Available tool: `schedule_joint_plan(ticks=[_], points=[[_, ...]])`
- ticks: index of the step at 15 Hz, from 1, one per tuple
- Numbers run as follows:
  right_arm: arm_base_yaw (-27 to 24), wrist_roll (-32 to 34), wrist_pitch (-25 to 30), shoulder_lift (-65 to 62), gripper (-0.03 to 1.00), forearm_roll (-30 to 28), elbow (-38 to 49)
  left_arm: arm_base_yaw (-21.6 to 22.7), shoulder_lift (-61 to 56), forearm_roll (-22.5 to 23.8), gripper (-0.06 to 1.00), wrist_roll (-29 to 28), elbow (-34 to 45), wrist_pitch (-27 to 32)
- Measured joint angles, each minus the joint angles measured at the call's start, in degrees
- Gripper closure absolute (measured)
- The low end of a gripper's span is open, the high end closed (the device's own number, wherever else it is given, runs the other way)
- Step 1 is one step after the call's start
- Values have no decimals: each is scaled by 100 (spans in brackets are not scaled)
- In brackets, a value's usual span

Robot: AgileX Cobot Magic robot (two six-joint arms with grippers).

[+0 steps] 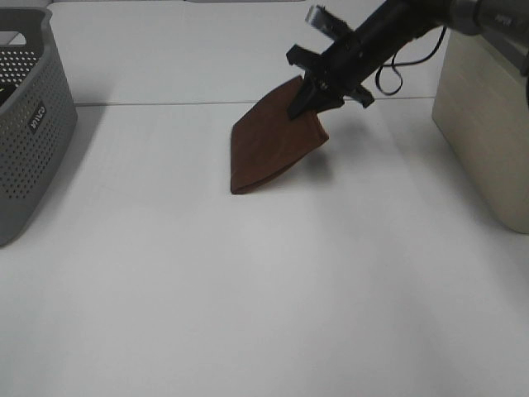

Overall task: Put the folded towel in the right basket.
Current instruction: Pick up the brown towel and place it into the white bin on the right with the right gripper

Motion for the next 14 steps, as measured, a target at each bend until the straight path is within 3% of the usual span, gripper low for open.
schedule_joint_plan(ticks=[5, 9, 11, 14], points=[[0, 0, 80, -1478, 90, -1175, 0, 0, 0, 0, -3, 0, 0, 0], [-40, 332, 109, -2441, 90, -2670, 0, 0, 0, 0, -3, 0, 0, 0], [-275, 487, 115, -2842, 90, -3002, 0, 0, 0, 0, -3, 0, 0, 0], [-1112, 653, 120, -3335, 90, -3014, 17, 0, 0, 0, -3, 0, 0, 0]])
